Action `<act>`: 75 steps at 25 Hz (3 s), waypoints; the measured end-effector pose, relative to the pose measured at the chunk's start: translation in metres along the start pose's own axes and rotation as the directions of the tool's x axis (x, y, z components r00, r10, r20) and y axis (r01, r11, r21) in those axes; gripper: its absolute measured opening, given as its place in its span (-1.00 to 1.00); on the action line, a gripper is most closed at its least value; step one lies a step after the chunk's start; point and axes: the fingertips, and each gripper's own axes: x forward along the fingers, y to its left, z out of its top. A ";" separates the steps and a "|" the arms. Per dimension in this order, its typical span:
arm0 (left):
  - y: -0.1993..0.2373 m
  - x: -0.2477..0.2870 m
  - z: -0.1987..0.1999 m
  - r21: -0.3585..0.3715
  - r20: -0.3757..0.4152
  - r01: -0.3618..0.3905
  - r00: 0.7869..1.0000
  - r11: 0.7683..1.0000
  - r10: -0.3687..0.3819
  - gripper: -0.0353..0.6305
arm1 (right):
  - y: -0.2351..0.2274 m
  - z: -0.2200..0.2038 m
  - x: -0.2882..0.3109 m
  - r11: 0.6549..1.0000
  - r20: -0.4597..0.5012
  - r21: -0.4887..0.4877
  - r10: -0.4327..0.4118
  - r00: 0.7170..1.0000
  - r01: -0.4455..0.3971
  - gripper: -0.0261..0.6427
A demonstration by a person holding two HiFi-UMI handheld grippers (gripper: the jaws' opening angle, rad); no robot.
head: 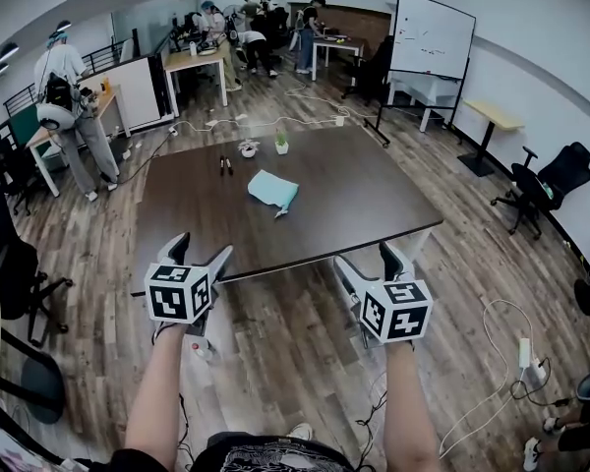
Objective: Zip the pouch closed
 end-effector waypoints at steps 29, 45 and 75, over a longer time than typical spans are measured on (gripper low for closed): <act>0.055 0.085 -0.016 -0.072 -0.043 -0.137 0.990 0.988 0.134 0.21 | -0.027 -0.010 0.134 0.993 -0.043 0.003 0.117 0.992 -0.117 0.32; 0.168 0.249 0.016 -0.085 -0.083 -0.142 0.987 0.986 0.135 0.21 | -0.057 0.029 0.336 0.993 -0.079 -0.010 0.113 0.990 -0.115 0.32; 0.196 0.381 0.057 -0.085 -0.086 -0.157 0.985 0.984 0.150 0.21 | -0.112 0.055 0.470 0.985 -0.077 -0.021 0.170 0.982 -0.172 0.32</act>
